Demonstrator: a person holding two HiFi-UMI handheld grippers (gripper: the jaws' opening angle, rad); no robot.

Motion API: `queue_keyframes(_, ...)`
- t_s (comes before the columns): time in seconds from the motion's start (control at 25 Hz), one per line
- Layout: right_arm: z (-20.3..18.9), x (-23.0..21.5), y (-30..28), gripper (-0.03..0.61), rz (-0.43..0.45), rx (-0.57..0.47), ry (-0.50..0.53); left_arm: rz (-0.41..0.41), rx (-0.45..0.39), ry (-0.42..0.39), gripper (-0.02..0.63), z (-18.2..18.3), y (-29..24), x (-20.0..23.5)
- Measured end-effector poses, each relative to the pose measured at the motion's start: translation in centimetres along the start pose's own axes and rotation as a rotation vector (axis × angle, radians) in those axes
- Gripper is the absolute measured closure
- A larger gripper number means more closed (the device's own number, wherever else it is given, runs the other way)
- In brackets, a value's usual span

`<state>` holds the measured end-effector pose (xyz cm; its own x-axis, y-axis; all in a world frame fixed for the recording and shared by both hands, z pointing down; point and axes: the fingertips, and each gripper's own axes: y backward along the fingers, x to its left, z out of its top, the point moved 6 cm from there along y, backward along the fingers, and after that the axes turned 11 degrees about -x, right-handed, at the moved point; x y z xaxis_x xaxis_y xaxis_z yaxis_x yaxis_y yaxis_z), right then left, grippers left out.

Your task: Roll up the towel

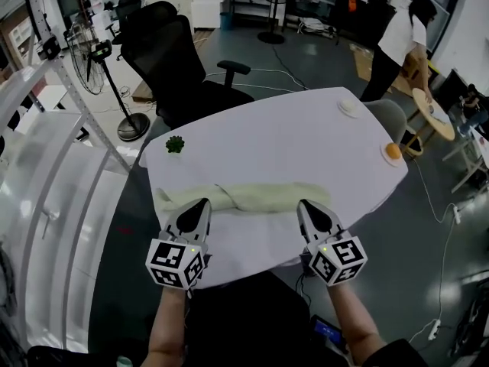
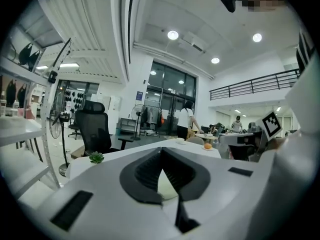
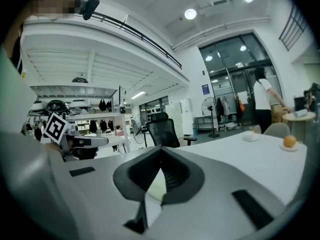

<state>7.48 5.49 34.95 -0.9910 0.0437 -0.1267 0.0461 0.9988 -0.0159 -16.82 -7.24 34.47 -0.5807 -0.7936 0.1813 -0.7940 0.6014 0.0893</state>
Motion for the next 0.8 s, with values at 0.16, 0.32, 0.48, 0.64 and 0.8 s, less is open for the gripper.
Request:
queue_keyframes(0.16,-0.8,-0.2,-0.3,0.572,0.003,0.022,0.009,-0.011,0.017,-0.023,0.6,-0.5,0.2,-0.1)
queue_keyframes(0.32,-1.7,-0.2,-0.5,0.572,-0.01,0.049,0.038,-0.019,0.053,-0.072,0.6,-1.2,0.4,0.1)
queue_keyframes(0.48,-2.3,-0.2,-1.0,0.572,-0.006,0.068,0.047,-0.017,0.058,-0.071,0.6,-1.7,0.1,0.4)
queue_keyframes(0.64,-2.0,-0.2,-1.4,0.572,0.005,0.061,0.066,-0.027,0.058,-0.074,0.6,-1.7,-0.2,0.4)
queue_keyframes(0.8,-2.1,0.0,-1.4,0.572,0.009,0.077,0.077,-0.041,0.066,-0.073,0.601,-1.7,-0.2,-0.1)
